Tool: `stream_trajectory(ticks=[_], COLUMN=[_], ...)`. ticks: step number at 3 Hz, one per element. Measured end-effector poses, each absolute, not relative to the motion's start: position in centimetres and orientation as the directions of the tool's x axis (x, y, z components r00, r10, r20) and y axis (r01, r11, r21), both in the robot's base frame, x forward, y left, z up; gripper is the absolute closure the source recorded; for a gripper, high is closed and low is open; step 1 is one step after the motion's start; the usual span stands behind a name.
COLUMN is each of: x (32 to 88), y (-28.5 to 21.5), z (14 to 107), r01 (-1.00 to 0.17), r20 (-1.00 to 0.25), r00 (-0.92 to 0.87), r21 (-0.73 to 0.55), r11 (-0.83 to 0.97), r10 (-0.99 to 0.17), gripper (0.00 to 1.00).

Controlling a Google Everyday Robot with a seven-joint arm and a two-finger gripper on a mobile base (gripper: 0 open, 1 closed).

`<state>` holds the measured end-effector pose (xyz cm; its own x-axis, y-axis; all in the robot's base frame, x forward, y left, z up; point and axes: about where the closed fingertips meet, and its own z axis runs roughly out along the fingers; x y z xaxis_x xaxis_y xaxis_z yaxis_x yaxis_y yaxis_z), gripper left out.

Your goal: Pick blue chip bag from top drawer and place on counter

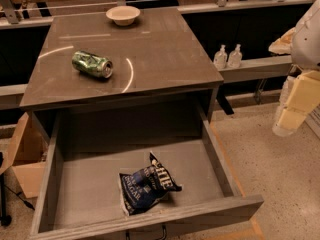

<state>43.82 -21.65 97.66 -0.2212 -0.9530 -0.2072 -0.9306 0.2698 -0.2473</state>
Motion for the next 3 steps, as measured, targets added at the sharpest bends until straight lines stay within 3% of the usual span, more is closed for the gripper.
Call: stream_trajectory(ticks=[1, 2, 3], x=[43.8, 44.6, 46.7], y=[-21.7, -20.4, -15.7], z=[97.7, 96.3, 93.1], r01=[-0.931, -0.939, -0.957], r20=[-0.207, -0.285, -0.403], r00=[-0.221, -0.174, 0.001], r21=[-0.248, -0.242, -0.267], r11=[0.27, 0.246, 0.117], r10=[-0.953, -0.943, -0.915], gripper=[0.0, 0.0, 0.0])
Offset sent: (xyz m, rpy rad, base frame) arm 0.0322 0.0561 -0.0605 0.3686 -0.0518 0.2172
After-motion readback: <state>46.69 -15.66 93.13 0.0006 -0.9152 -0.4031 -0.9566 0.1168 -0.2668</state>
